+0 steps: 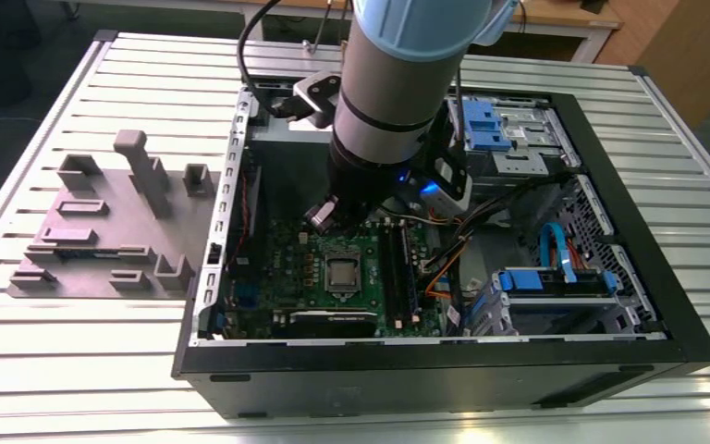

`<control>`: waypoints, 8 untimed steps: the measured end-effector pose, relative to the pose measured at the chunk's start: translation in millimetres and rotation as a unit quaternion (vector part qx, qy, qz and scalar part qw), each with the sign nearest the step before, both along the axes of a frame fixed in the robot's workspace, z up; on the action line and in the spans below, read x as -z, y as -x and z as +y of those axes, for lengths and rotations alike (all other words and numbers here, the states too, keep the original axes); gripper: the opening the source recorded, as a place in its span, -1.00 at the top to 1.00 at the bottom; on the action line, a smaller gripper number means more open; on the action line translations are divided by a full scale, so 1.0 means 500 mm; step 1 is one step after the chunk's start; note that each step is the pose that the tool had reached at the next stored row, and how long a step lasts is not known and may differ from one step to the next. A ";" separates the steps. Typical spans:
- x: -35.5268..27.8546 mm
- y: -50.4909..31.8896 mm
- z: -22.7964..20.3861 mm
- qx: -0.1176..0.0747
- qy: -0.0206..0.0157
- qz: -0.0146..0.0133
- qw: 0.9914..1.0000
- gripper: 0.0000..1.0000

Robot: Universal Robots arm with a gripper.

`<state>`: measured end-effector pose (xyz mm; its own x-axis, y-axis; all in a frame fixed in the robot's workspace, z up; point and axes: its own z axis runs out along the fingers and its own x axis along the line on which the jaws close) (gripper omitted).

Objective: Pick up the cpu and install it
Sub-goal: 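Install the first cpu locking lever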

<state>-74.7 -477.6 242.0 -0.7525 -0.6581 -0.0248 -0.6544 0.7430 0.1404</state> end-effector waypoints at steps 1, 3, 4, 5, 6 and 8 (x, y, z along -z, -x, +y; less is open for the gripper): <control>0.000 0.000 0.0000 0.000 0.000 0.000 1.000 0.79; 0.000 0.000 0.0000 0.000 0.000 0.000 1.000 0.79; 0.000 0.000 0.0000 0.000 0.000 0.000 1.000 0.79; 0.000 0.000 0.0000 0.000 0.000 0.000 1.000 0.79; 0.000 0.000 0.0000 0.000 0.000 0.000 1.000 0.79; 0.000 0.000 0.0000 0.000 0.000 0.000 1.000 0.79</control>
<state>-74.7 -477.6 241.9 -0.7525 -0.6582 -0.0247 -0.6545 0.7430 0.1404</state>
